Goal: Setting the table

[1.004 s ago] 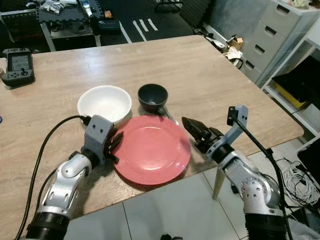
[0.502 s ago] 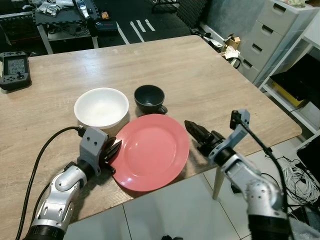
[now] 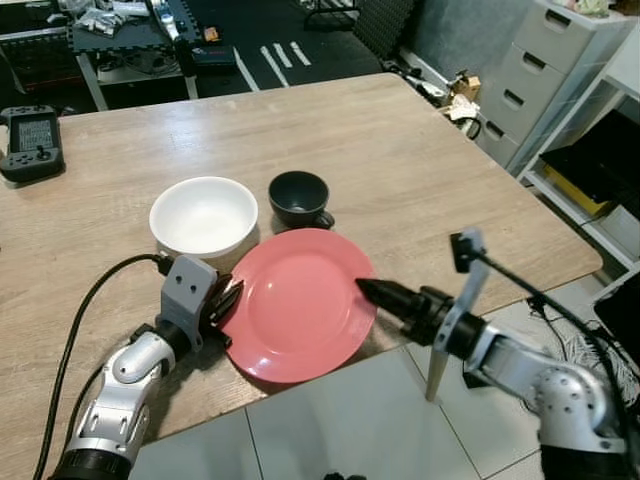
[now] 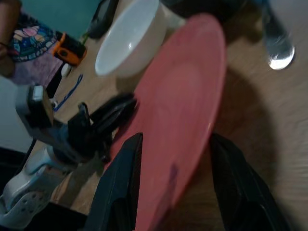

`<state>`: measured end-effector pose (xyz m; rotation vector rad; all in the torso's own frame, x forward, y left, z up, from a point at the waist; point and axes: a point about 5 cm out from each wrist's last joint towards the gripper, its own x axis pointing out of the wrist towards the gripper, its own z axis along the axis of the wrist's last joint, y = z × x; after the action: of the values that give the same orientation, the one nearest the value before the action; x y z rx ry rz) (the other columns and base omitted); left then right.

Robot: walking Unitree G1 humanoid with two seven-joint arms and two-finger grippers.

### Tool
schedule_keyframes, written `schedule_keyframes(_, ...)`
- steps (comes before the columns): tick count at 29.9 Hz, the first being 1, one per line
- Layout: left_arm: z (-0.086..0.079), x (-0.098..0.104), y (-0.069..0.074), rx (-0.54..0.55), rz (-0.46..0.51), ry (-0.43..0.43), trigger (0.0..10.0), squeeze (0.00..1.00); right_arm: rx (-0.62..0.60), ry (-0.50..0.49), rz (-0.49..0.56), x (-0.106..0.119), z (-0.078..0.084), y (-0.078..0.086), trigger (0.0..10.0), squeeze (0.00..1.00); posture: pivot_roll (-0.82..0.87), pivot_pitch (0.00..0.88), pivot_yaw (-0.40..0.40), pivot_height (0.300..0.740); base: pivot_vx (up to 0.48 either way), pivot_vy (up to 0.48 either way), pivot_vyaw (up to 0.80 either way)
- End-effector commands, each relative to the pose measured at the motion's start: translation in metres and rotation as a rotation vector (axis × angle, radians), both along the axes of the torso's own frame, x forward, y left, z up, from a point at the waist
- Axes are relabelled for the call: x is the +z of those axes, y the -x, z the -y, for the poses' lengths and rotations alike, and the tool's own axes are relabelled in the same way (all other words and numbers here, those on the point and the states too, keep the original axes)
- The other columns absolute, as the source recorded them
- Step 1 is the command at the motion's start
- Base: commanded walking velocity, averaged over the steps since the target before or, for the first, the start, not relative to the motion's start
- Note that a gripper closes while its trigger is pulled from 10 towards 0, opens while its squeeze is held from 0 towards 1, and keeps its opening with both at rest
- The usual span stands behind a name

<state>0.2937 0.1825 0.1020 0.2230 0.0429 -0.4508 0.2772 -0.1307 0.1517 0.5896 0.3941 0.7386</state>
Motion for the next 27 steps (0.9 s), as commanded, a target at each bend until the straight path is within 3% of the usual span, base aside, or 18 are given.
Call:
schedule_keyframes(1,-0.007,-0.039,0.017,0.029,-0.181,-0.04,10.0,0.0,-0.027,0.018,-0.053,-0.013,0.001,0.001,10.0,0.0,0.02,0.107,-0.022,0.74,0.0,0.0,0.0)
schedule_keyframes(7,-0.008,-0.04,0.018,0.037,-0.179,-0.042,10.0,0.0,-0.14,-0.02,-0.15,-0.03,-0.005,-0.004,10.0,0.0,0.03,0.109,-0.019,0.74,0.0,0.0,0.0)
schedule_keyframes(8,-0.008,-0.04,0.017,0.039,-0.179,-0.042,10.0,0.0,-0.168,-0.028,-0.165,-0.032,-0.005,-0.005,7.8,0.0,0.03,0.109,-0.019,0.74,0.0,0.0,0.0)
schedule_keyframes(9,-0.008,-0.04,0.017,0.04,-0.178,-0.041,10.0,0.0,-0.206,-0.046,-0.177,-0.034,-0.005,-0.007,6.8,0.0,0.03,0.109,-0.017,0.74,0.0,0.0,0.0)
schedule_keyframes(10,-0.007,-0.04,0.017,0.04,-0.177,-0.041,10.0,0.0,-0.25,-0.076,-0.191,-0.035,-0.003,-0.01,2.5,0.0,0.03,0.109,-0.017,0.74,0.0,0.0,0.0)
schedule_keyframes(11,-0.007,-0.04,0.017,0.041,-0.176,-0.041,10.0,0.0,-0.278,-0.098,-0.2,-0.036,-0.002,-0.011,0.0,0.0,0.03,0.109,-0.017,0.74,0.0,0.0,0.0)
schedule_keyframes(17,-0.006,-0.037,0.014,0.043,-0.165,-0.037,10.0,0.0,-0.38,-0.255,-0.193,-0.027,0.006,-0.019,0.0,0.0,0.03,0.11,-0.017,0.74,0.0,0.0,0.0)
schedule_keyframes(27,-0.005,-0.035,0.012,0.052,-0.149,-0.034,10.0,0.0,-0.365,-0.287,-0.199,-0.025,0.0,-0.017,0.0,0.0,0.03,0.111,-0.02,0.74,0.0,0.0,0.0)
